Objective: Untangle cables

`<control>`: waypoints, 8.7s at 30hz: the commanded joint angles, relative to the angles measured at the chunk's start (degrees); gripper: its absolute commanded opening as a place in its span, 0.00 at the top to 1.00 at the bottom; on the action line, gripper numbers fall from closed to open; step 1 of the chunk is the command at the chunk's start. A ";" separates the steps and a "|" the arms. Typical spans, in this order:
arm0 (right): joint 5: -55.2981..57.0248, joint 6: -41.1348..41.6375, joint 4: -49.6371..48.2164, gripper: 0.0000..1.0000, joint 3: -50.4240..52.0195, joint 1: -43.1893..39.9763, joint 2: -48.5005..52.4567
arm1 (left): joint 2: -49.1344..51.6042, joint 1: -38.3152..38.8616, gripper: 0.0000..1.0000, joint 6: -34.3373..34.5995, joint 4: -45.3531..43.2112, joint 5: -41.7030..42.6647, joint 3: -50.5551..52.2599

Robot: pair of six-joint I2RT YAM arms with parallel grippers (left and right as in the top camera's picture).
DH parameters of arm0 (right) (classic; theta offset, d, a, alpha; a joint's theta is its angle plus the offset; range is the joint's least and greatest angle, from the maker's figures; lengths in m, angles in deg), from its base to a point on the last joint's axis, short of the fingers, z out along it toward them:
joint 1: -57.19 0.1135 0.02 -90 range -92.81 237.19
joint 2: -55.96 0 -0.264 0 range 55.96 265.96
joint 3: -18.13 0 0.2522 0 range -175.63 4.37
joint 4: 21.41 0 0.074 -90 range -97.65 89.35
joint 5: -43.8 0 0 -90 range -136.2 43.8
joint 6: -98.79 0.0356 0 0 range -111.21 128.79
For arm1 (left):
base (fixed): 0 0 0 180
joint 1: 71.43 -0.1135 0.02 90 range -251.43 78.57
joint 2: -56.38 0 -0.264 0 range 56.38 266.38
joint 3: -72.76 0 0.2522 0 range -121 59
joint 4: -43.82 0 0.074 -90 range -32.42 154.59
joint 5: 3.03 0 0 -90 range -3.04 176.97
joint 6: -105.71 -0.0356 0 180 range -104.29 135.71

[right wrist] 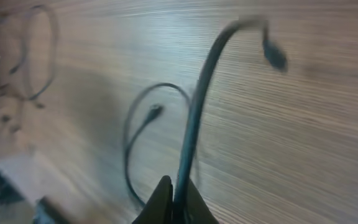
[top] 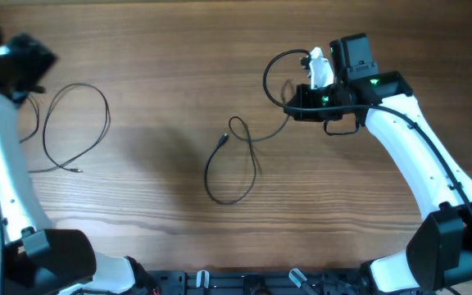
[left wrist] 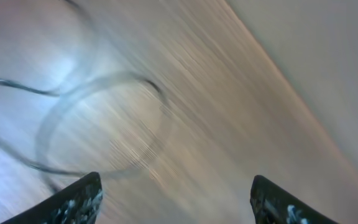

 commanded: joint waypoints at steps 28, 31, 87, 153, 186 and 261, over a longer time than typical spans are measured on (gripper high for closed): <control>-37.64 55.71 -63.63 0.96 -2.34 -1.53 -5.42 | 3.02 32.30 0.30 -64.26 14.36 49.35 3.19; -38.93 60.67 -69.09 0.96 -2.34 -1.53 -5.42 | 3.15 34.12 0.32 -64.24 12.50 49.05 3.19; -8.96 12.24 -4.15 0.38 1.01 -7.69 -5.40 | -0.26 0.22 0.96 5.31 -56.24 11.13 3.02; 25.22 4.66 22.60 0.00 -3.87 -7.69 -45.92 | -22.47 -0.22 0.00 0.04 12.81 21.92 3.04; 27.21 -5.38 -51.08 0.00 75.45 -11.28 -94.36 | -22.47 -0.22 0.00 0.04 12.81 21.92 3.02; 26.16 -6.58 -45.62 0.00 75.71 -11.28 -94.27 | -89.48 21.90 0.00 -28.09 -61.77 2.73 96.59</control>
